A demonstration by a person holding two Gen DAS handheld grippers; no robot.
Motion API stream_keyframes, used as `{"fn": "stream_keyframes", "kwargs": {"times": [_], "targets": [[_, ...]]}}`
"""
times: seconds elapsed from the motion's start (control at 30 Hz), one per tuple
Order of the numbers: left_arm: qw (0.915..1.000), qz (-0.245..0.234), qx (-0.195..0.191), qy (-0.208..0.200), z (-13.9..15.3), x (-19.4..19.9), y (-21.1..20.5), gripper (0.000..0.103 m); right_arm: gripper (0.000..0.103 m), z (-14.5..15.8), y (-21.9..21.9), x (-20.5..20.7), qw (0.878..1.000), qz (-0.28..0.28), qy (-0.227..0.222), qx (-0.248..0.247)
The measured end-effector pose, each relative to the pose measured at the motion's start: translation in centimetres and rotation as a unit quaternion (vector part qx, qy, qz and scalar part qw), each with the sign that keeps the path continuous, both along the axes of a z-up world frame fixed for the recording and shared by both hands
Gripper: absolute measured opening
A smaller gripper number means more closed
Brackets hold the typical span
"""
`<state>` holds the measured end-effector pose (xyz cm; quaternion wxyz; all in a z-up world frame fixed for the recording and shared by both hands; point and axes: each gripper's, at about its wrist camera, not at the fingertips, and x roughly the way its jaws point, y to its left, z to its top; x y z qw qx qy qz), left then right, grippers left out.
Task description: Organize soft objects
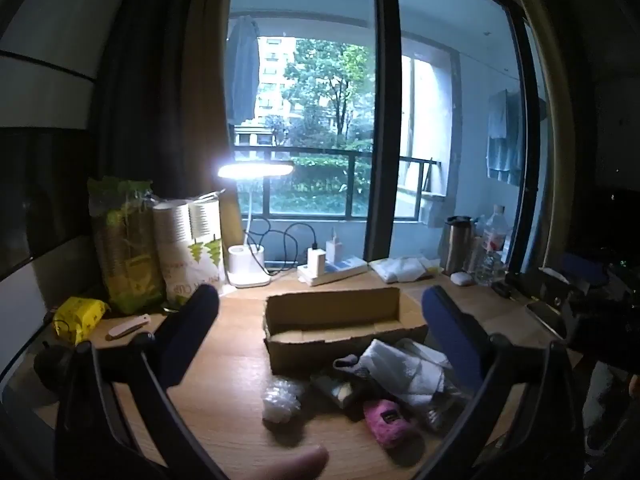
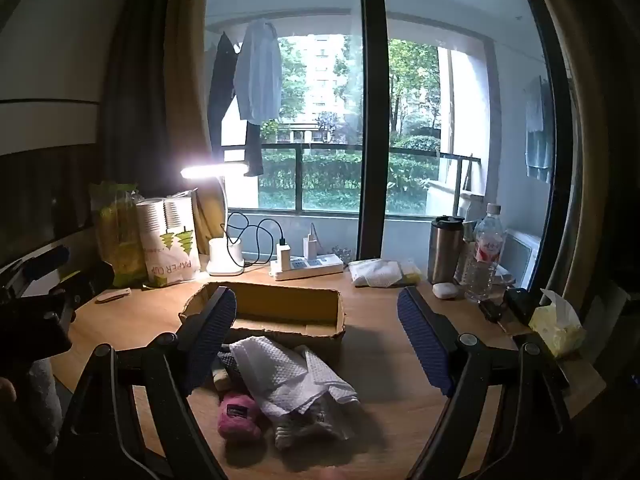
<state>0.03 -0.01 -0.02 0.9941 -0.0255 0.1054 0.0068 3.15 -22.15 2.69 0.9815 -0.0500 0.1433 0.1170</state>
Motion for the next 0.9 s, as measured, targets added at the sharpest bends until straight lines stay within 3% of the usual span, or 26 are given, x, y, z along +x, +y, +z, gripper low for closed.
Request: {"fn": "stream_keyframes", "kwargs": {"times": [0.17, 0.33, 0.4, 0.9], "targets": [[0.9999, 0.005, 0.008, -0.007, -0.3, -1.0, -1.0, 0.102, 0.086, 0.0, 0.1, -0.1, 1.0, -0.002, -0.003, -0.009], [0.9999, 0.006, -0.015, 0.005, -0.5, -0.9, -0.8, 0.102, 0.086, 0.0, 0.6, 0.0, 1.0, 0.001, 0.003, -0.008], [0.9995, 0.0, -0.031, 0.012, -0.2, -0.5, 1.2, 0.102, 0.086, 0.1, 0.9, 0.3, 1.0, 0.002, 0.004, -0.01], [0.9995, -0.003, -0.028, 0.015, -0.5, -0.6, 1.1, 0.102, 0.086, -0.3, 0.3, -0.1, 1.0, 0.006, 0.011, -0.002]]}}
